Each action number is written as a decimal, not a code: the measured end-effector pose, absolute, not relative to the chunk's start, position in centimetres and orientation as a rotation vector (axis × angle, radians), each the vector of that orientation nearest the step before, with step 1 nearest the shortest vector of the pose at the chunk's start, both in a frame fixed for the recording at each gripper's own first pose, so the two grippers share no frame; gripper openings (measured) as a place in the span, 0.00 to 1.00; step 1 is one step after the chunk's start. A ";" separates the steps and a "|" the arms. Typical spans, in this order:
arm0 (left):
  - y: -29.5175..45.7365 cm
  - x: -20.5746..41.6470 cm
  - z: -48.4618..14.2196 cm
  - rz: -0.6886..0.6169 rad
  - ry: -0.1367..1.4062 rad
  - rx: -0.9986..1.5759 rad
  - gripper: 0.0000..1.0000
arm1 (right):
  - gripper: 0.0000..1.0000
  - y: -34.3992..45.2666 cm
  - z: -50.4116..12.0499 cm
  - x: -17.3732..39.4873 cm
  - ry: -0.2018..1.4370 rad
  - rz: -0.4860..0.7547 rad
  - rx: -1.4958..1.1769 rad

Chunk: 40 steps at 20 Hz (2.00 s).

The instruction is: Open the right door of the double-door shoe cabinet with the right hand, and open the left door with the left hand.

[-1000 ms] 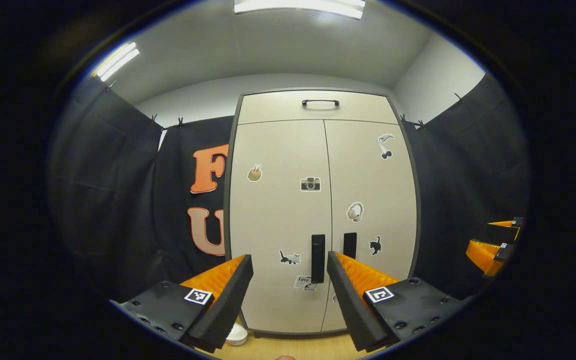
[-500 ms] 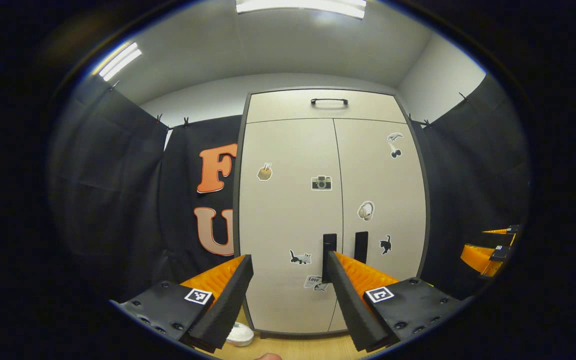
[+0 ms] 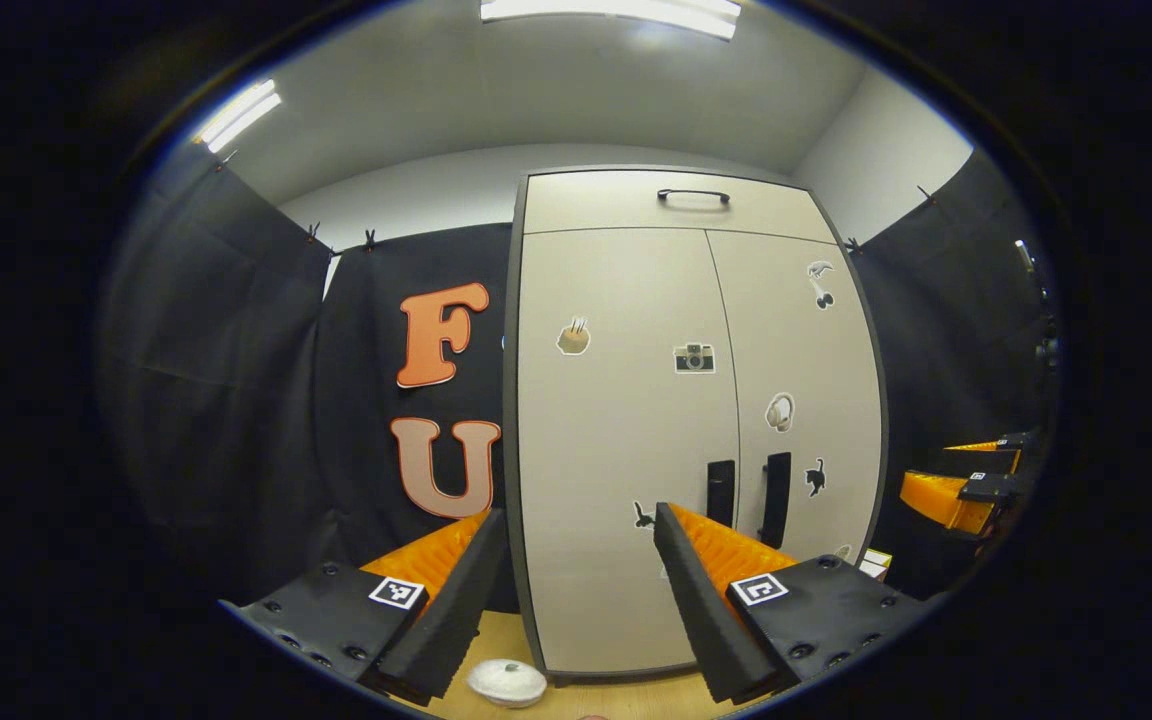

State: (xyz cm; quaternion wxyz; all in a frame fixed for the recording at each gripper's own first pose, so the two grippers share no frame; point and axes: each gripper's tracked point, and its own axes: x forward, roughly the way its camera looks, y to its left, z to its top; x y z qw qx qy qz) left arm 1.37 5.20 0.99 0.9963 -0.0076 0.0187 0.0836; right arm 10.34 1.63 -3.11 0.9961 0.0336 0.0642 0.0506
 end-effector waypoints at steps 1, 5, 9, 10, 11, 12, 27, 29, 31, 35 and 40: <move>5.6 1.4 0.7 0.165 0.037 -0.014 0.96 | 0.94 2.0 -3.2 11.0 0.131 0.095 0.061; 7.3 1.7 -0.5 0.149 0.057 -0.009 0.95 | 0.94 3.8 -3.4 13.6 0.160 0.074 0.067; 8.9 1.6 -1.6 0.158 0.069 -0.023 0.96 | 0.91 6.3 -3.9 16.6 0.195 0.094 0.083; 9.3 1.6 -1.7 0.163 0.071 -0.028 0.96 | 0.90 7.0 -4.0 17.4 0.202 0.103 0.083; 9.7 1.5 -1.9 0.169 0.073 -0.033 0.96 | 0.94 7.5 -4.3 18.3 0.211 0.103 0.081; 10.2 1.5 -2.1 0.177 0.077 -0.036 0.96 | 0.88 8.0 -4.9 19.0 0.223 0.103 0.079; 11.3 2.3 -7.4 0.204 0.213 -0.062 0.95 | 0.54 11.4 -11.5 24.4 0.370 0.144 0.161; 11.2 2.8 -7.7 0.206 0.231 -0.037 0.96 | 0.45 11.8 -11.5 24.3 0.367 0.156 0.177; 11.0 3.3 -7.4 0.207 0.232 -0.018 0.96 | 0.34 11.8 -11.5 24.3 0.363 0.149 0.202; 9.4 3.9 -6.9 0.183 0.221 0.003 0.96 | 0.22 11.8 -11.5 24.1 0.365 0.149 0.189; 8.1 4.7 -6.2 0.164 0.191 0.022 0.95 | 0.18 11.7 -11.1 23.2 0.372 0.182 0.200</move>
